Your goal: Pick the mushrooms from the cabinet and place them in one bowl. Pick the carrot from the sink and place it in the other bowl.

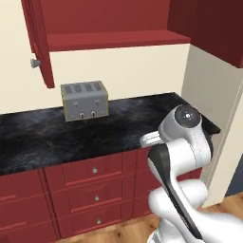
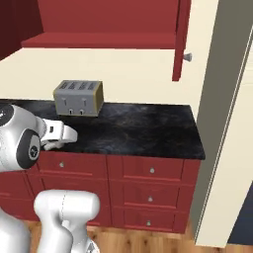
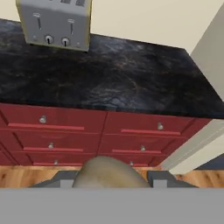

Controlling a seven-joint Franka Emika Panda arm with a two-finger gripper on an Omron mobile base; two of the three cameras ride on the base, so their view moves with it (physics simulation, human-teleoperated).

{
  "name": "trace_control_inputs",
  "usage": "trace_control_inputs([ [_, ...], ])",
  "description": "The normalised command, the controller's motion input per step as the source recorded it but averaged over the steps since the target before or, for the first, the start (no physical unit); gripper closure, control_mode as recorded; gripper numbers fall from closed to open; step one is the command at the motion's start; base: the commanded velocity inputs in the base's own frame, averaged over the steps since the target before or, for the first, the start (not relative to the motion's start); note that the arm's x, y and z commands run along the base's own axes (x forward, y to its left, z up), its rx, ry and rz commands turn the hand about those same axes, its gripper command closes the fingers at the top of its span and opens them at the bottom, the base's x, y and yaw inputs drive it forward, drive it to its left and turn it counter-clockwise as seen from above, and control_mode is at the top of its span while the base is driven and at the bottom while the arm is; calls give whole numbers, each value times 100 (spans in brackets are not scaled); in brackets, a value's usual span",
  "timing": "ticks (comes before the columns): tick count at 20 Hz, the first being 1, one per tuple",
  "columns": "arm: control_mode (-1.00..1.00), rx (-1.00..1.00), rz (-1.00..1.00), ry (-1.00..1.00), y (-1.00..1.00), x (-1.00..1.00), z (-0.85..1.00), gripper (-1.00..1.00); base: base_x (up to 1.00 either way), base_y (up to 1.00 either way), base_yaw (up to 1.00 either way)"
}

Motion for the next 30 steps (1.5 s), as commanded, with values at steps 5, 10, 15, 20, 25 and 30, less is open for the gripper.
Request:
trace_control_inputs([
  [5, 100, 0, 0, 0, 0, 0, 0, 100, 0, 0, -50],
  [10, 100, 0, 0, 0, 0, 0, 0, 100, 0, 0, -50],
  [15, 100, 0, 0, 0, 0, 0, 0, 100, 0, 0, -50],
  [20, 100, 0, 0, 0, 0, 0, 0, 100, 0, 0, -50],
  [25, 100, 0, 0, 0, 0, 0, 0, 100, 0, 0, -50],
  [30, 100, 0, 0, 0, 0, 0, 0, 100, 0, 0, -50],
])
